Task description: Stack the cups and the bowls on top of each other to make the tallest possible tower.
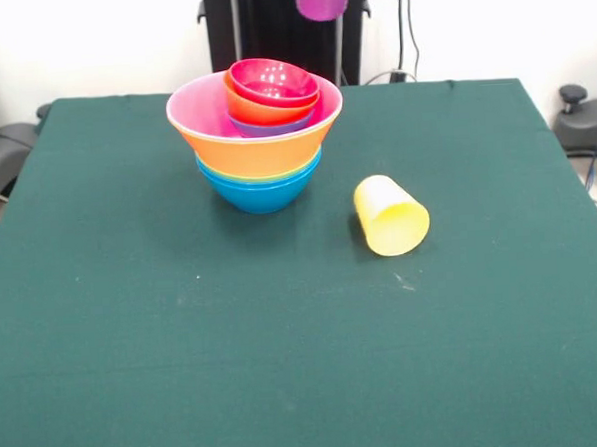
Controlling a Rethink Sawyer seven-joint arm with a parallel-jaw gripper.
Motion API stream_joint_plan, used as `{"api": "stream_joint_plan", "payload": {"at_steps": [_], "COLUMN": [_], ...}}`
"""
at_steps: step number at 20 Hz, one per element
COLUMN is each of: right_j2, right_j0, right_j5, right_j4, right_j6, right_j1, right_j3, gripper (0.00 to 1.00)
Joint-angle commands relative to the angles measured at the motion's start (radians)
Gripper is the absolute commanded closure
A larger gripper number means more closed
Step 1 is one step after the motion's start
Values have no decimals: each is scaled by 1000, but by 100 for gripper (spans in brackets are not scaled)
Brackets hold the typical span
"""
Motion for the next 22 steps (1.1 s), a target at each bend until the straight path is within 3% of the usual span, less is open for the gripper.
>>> {"api": "stream_joint_plan", "payload": {"at_steps": [1, 8, 11, 18, 22], "right_j2": [88, 126, 125, 21, 16], "right_j0": [-47, -103, -96, -65, -72], "right_j5": [-38, -15, -21, -57, -60], "right_j4": [-130, -170, -191, -378, -424], "right_j6": [-243, -242, -213, -114, -87], "right_j1": [78, 99, 104, 212, 207], "right_j3": [94, 97, 107, 92, 101], "gripper": [100, 100, 100, 100, 100]}}
